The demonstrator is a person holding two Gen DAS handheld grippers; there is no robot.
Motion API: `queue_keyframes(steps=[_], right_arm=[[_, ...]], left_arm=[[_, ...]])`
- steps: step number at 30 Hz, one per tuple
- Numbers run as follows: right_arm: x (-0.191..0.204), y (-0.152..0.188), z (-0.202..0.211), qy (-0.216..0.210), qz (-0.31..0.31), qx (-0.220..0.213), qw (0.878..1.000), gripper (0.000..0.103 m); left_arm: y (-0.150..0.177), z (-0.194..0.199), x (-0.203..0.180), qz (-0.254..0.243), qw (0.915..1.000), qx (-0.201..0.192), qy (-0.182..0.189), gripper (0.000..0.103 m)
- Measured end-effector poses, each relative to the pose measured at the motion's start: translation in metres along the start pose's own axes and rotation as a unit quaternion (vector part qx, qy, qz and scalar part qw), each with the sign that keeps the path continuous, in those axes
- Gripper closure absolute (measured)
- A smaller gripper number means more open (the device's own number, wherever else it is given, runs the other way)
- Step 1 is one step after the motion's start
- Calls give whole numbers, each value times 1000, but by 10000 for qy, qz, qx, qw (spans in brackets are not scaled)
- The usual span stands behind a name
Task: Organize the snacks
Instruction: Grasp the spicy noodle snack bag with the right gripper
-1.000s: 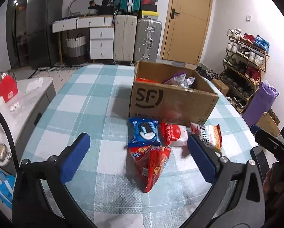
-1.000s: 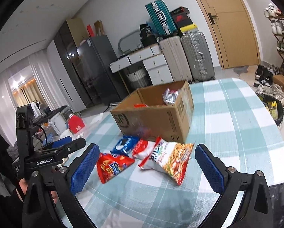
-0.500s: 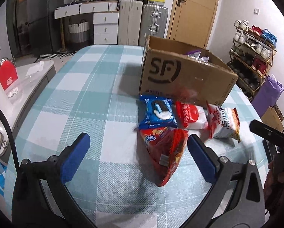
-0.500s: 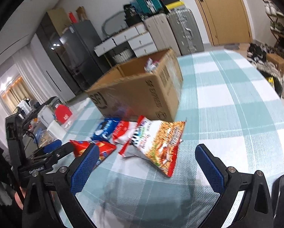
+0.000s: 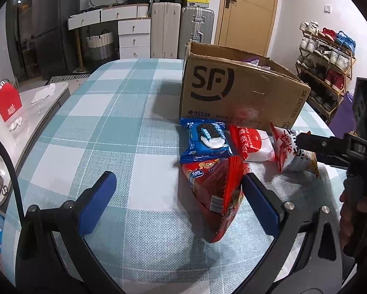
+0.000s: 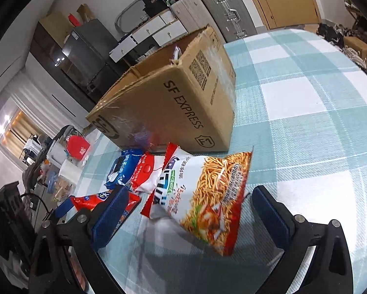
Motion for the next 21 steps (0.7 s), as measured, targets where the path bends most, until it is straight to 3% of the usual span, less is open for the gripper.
queue_keyframes(steps=[5,9,16,21], right_arm=[[3,-3,-7,-42,-32,-10,10000,1],[3,-2,-9,-10,10,-10,10000,31],[0,3,-4,-40,132,-65,9999,48],[-7,7,9,-115,-22,-205,9997,51]], left_arm=[[3,-1,0,1,10000,10,44,1],[3,-2,0,12,10000,23,71,1],[3,-2,0,1,10000,75,60,1],[1,3,-1,-56,10000,51,-2,1]])
Point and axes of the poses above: each gripper's, at about its wrist camera, not at the fingertips, and z roughly against the way its jaws point, x to its left, y to its underside, the point moved 6 cm from there along -z, roughly the way its jaws point, and after that the axes turned 8 degrees about -z, right-handed, at the moved point
